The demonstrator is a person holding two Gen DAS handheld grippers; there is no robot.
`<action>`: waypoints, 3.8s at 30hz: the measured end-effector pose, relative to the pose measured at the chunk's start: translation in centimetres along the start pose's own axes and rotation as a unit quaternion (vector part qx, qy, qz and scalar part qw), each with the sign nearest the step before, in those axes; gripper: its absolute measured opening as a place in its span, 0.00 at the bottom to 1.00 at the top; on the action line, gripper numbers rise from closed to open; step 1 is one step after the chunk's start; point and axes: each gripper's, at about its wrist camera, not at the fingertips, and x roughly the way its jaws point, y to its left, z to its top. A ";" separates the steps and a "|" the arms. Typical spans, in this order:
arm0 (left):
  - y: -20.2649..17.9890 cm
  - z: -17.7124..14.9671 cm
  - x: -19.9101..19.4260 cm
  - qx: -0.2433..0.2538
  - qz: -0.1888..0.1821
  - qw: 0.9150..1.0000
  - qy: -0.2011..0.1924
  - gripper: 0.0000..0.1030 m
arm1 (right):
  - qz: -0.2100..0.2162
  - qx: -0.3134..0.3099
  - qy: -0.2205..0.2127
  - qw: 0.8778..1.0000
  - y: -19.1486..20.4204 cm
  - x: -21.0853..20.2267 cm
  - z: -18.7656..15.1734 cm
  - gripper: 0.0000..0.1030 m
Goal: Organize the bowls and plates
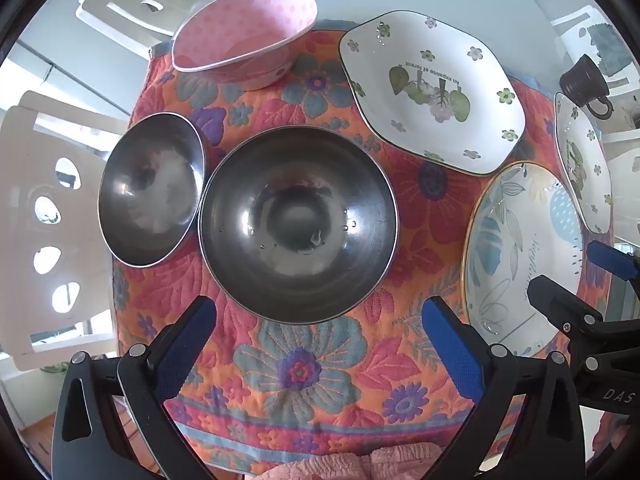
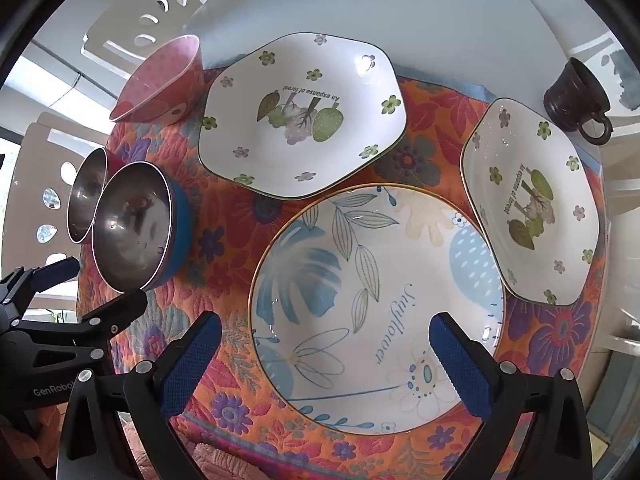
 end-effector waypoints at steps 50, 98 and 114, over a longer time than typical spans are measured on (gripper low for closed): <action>0.4 0.0 -0.1 -0.009 -0.021 1.000 -0.015 0.99 | 0.004 0.005 0.003 1.000 -0.1 0.0 -0.2 1.00; -12.3 -3.6 7.9 0.013 -0.042 0.999 0.005 0.99 | -0.007 0.087 0.051 0.995 -10.7 5.7 -9.4 1.00; -10.7 3.3 13.4 -0.083 -0.096 0.991 0.050 1.00 | -0.041 0.177 -0.093 0.979 -11.6 6.4 -9.0 1.00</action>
